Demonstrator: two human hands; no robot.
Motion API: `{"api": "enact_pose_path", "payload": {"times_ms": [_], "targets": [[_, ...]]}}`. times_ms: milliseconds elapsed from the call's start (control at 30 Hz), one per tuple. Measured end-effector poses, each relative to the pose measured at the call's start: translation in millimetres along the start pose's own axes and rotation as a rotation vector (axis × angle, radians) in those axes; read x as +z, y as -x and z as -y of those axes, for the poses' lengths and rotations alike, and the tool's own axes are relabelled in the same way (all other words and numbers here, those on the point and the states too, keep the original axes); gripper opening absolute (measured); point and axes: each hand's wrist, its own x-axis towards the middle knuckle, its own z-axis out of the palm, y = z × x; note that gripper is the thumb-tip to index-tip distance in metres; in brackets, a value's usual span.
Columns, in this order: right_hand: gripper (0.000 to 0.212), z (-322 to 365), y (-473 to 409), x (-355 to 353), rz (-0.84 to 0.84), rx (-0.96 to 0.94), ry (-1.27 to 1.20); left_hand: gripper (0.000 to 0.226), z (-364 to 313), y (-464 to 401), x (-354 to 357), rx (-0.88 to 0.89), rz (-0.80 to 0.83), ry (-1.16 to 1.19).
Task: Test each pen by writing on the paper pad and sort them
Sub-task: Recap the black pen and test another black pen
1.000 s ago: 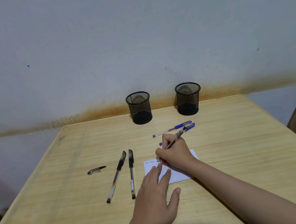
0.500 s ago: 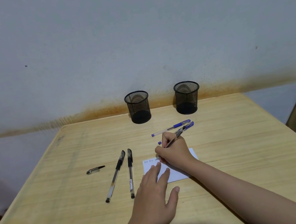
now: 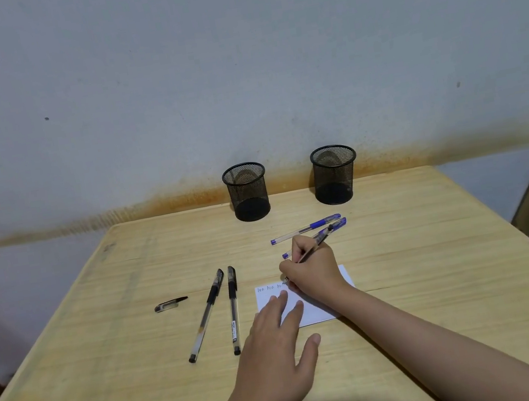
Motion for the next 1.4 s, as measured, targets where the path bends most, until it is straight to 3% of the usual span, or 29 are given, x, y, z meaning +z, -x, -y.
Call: {"api": "enact_pose_path", "payload": {"times_ms": [333,433,600,833,1033,1200,1400], "targets": [[0.037,-1.5,-1.3,-0.3,-0.025,0.001,-0.018,0.055,-0.5,0.8,1.2,0.016,-0.027,-0.005],[0.032,-2.4,-2.9,-2.6,-0.046,0.049,-0.121,0.054,0.2,3.1,0.4,0.064,-0.071,0.009],[0.04,-3.1,-5.7,-6.0,-0.041,0.086,-0.325,0.042,14.6,8.0,-13.5,0.176,-0.348,0.163],[0.037,2.0,-0.2,-5.1,0.039,0.048,-0.29,0.034,81.1,-0.8,-64.5,-0.065,-0.585,0.134],[0.031,7.0,1.2,-5.2,0.073,0.034,-0.251,0.024,141.9,-5.9,-70.3,-0.29,-0.477,0.029],[0.019,17.4,5.9,-6.6,0.131,0.043,-0.214,0.009,144.1,-12.3,-77.5,-0.31,-0.431,0.078],[0.007,32.7,24.2,-6.8,0.276,0.046,-0.343,0.015,99.1,-15.1,-89.2,-0.252,-0.481,0.426]]}}
